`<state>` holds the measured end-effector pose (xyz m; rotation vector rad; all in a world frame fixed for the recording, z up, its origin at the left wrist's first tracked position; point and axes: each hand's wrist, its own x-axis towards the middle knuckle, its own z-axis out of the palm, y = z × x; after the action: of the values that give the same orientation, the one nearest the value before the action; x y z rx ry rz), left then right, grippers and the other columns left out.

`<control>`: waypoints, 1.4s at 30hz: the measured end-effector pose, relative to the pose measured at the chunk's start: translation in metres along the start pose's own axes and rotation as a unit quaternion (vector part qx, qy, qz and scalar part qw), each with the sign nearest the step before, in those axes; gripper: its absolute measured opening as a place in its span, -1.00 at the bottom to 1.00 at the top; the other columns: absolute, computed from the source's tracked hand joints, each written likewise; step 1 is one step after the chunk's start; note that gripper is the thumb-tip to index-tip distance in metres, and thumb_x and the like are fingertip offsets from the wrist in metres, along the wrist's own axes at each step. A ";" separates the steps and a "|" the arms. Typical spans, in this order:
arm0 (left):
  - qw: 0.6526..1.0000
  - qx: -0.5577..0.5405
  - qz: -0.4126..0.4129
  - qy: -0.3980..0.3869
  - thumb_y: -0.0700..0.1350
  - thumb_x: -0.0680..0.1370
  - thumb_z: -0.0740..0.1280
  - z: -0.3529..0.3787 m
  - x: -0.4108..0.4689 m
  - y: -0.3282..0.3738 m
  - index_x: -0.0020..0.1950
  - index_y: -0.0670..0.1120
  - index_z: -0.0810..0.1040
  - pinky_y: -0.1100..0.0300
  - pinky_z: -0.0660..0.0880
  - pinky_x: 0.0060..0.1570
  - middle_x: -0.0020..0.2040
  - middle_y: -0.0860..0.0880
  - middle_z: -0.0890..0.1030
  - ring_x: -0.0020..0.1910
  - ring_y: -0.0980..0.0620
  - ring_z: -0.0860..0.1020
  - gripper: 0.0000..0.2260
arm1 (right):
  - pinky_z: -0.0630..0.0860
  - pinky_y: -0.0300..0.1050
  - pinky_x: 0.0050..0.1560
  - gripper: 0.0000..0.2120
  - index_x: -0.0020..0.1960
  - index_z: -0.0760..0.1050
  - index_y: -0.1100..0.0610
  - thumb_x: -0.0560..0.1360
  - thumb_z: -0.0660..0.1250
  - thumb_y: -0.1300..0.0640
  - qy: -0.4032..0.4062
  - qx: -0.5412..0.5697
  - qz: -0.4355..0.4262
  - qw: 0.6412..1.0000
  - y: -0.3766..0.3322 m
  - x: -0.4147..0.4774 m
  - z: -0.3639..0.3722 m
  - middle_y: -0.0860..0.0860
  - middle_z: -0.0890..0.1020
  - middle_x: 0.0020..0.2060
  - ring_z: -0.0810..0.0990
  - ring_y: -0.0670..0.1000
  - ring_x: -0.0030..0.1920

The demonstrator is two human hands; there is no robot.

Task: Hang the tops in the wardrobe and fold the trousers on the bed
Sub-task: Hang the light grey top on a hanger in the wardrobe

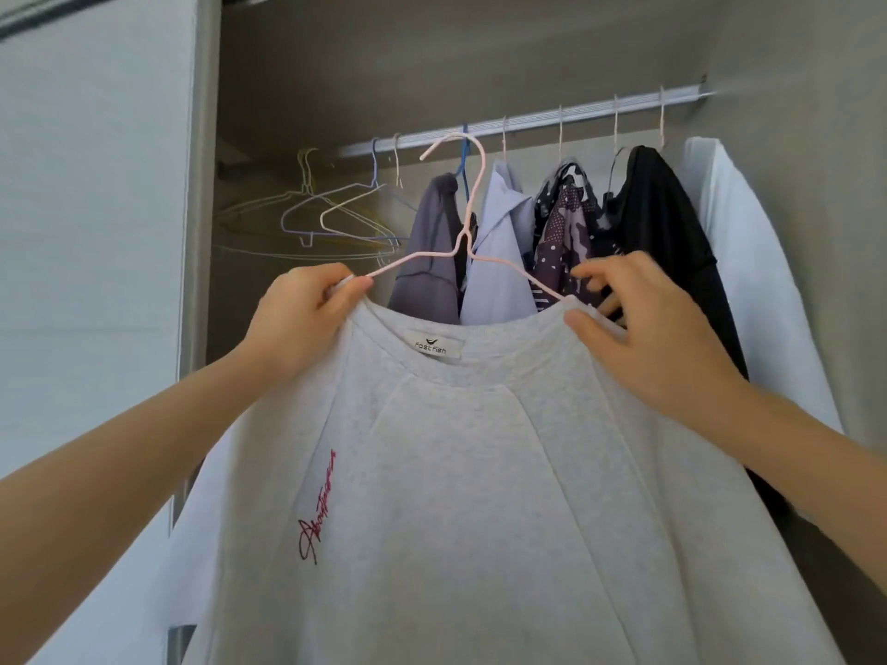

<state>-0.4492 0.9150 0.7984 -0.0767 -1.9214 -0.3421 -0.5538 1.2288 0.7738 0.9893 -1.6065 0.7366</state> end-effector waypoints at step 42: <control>0.972 0.179 0.085 0.130 -0.23 0.57 0.33 0.008 -0.032 -0.044 0.38 0.02 0.42 -0.04 0.61 -0.28 -0.02 0.03 0.56 -0.18 0.01 0.53 -0.61 | 0.21 -0.21 -0.51 -0.60 0.39 0.36 0.10 0.58 0.16 0.31 0.064 -0.328 -0.120 0.935 0.001 -0.019 0.018 0.09 0.54 -0.07 0.45 0.05 -0.35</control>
<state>-0.4543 0.8789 0.7578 0.0405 -1.6735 0.1083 -0.5609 1.2188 0.7510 0.6096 -1.4331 0.0680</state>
